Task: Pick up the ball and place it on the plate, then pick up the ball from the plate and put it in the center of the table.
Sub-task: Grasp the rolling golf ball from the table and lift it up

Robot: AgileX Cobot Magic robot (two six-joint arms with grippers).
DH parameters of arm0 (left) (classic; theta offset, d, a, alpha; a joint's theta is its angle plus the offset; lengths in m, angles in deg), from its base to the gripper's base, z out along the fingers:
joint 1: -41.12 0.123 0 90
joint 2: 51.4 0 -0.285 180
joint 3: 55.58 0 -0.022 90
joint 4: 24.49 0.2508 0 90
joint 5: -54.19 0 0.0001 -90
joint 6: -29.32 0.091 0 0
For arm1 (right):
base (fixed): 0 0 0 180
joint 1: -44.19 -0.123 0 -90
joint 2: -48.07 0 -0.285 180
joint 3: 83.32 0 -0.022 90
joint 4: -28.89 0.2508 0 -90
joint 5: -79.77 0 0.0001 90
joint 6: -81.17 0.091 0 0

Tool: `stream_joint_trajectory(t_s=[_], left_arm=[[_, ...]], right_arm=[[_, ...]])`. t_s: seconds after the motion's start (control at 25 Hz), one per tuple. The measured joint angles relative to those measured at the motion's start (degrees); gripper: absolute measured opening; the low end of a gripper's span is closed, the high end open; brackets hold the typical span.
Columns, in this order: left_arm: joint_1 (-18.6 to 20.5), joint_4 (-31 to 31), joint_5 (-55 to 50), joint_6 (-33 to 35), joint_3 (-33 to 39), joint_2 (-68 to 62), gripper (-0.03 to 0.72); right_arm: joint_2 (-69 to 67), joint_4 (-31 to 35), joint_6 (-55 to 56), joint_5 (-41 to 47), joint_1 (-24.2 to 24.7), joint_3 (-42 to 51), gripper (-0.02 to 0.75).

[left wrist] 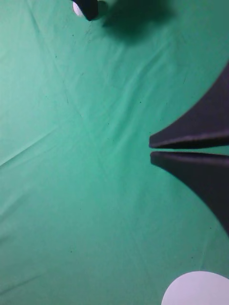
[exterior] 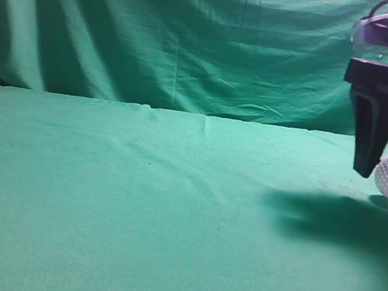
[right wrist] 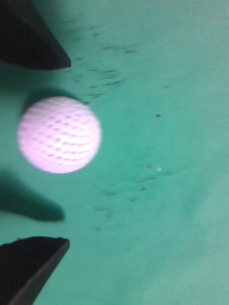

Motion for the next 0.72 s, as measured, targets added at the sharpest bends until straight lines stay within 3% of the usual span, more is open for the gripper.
stream_joint_trajectory(t_s=[0.12,0.16,0.28,0.32,0.56,0.72], left_arm=[[0.0,0.0,0.0,0.0,0.0,0.0,0.000],[0.0,0.0,0.0,0.0,0.0,0.0,0.000],[0.0,0.0,0.0,0.0,0.0,0.0,0.000],[0.0,0.0,0.0,0.0,0.0,0.0,0.000],[0.0,0.0,0.0,0.0,0.0,0.0,0.000],[0.0,0.0,0.0,0.0,0.0,0.0,0.000]], right_arm=[[-1.7,0.1,-0.1,0.0,0.0,-1.6,0.643],[-3.0,0.1,-0.1,0.0,0.0,-2.7,0.596],[-4.3,0.5,-0.3,0.2,0.0,-3.3,0.594],[-4.6,0.7,-0.3,0.6,0.0,-3.4,0.549],[-4.8,1.0,-0.3,1.3,0.0,-3.4,0.551],[-4.8,1.1,-0.3,1.5,0.0,-3.4,0.320]])
